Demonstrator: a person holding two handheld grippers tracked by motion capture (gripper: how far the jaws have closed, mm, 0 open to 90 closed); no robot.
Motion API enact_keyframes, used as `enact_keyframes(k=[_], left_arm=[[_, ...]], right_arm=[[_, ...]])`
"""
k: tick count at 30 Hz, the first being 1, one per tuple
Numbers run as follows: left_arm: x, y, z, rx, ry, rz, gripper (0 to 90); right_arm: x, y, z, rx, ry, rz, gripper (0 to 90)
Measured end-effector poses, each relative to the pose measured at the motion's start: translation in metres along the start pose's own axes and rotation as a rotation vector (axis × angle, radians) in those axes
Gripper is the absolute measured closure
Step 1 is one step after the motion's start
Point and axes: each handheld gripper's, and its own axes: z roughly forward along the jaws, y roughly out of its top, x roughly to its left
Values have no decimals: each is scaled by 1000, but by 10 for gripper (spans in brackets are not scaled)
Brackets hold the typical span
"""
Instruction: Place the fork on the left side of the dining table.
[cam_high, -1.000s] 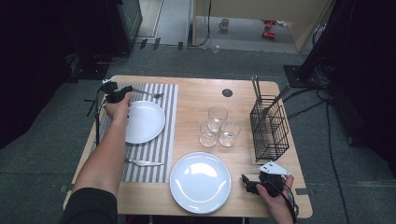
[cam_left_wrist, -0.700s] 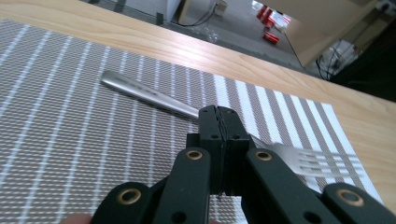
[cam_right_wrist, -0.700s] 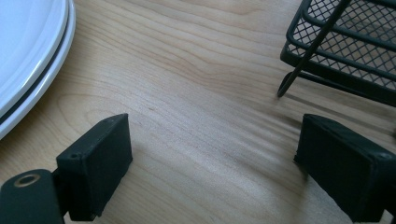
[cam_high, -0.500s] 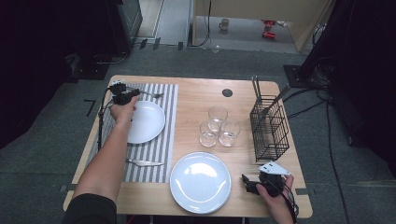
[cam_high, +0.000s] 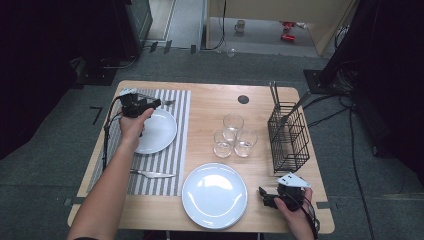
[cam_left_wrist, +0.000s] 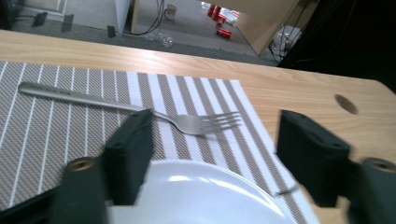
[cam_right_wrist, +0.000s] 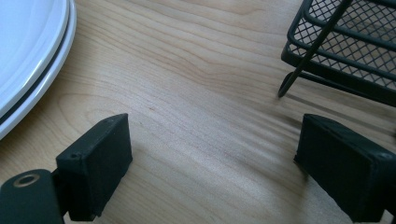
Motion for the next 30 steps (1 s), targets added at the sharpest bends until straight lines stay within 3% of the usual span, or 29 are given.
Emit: enact_keyframes(k=[4,6,8,22,27,30], left_arm=[[-6,-1,-16,-10,-8,12,108],[-9,-4,-23,-13,-23,32,92],[-13,-7,-30,-14,-45,39,14],[-47,-26,-57,-5,-90,113,14],[-55,-31,-69,-27,-102,148,14],[-58,-35,-77,-33,-124,121,14]], right_arm=[[0,0,0,0,0,0,97],[0,0,0,0,0,0,97],[0,0,0,0,0,0,97],[1,-1,-1,0,-14,16,100],[3,-1,-7,-26,-16,34,103],[6,4,-16,-73,-21,44,103]])
